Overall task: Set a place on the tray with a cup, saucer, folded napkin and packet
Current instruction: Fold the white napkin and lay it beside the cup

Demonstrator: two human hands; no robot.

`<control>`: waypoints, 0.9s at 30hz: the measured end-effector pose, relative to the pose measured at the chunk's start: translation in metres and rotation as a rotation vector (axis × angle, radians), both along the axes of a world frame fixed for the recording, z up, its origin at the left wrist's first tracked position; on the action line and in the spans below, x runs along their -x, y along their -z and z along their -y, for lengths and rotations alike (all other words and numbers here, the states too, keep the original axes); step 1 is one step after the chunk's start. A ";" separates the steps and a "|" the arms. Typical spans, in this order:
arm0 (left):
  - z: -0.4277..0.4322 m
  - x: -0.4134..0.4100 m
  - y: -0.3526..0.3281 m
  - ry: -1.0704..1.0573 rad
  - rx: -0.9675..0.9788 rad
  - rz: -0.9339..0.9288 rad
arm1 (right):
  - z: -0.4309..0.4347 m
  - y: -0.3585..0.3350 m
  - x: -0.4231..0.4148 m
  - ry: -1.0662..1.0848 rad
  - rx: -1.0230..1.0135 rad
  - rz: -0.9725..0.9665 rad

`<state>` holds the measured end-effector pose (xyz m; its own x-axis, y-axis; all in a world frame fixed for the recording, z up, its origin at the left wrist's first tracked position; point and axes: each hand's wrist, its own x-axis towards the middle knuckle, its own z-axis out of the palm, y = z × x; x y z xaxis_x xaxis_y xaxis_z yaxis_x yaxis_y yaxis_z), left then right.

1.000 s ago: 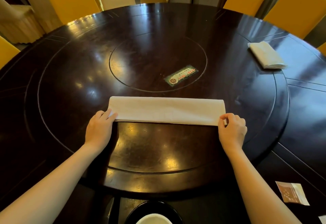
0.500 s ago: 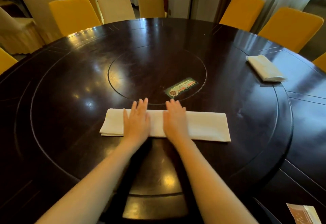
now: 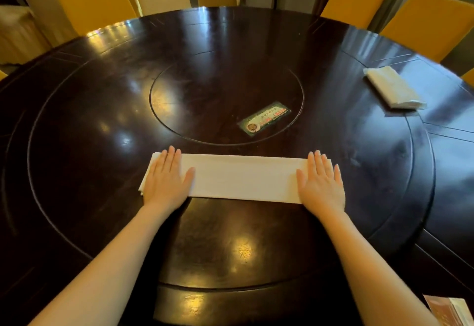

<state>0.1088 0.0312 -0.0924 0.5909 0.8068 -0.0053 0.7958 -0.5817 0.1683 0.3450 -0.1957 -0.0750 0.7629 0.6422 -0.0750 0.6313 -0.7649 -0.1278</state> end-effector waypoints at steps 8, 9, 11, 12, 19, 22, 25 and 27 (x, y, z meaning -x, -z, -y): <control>0.010 0.016 -0.017 0.033 0.054 0.344 | 0.006 -0.004 -0.005 -0.033 -0.040 0.006; 0.014 0.024 -0.020 -0.046 0.009 0.477 | 0.009 -0.008 -0.003 -0.027 -0.098 -0.004; 0.016 0.041 -0.025 -0.270 -0.062 0.598 | 0.017 -0.014 0.009 0.024 -0.288 -0.023; 0.016 0.049 -0.025 -0.370 -0.057 0.605 | 0.023 -0.016 0.017 0.068 -0.379 -0.015; 0.015 0.062 -0.030 -0.582 0.213 0.705 | 0.046 -0.020 0.049 -0.017 -0.479 0.147; 0.015 0.066 -0.030 -0.610 0.233 0.725 | 0.045 -0.015 0.053 -0.167 -0.442 0.102; 0.017 0.068 -0.029 -0.621 0.239 0.712 | 0.047 -0.009 0.050 -0.200 -0.472 0.064; 0.016 0.067 -0.031 -0.628 0.245 0.685 | 0.048 -0.007 0.047 -0.205 -0.514 0.053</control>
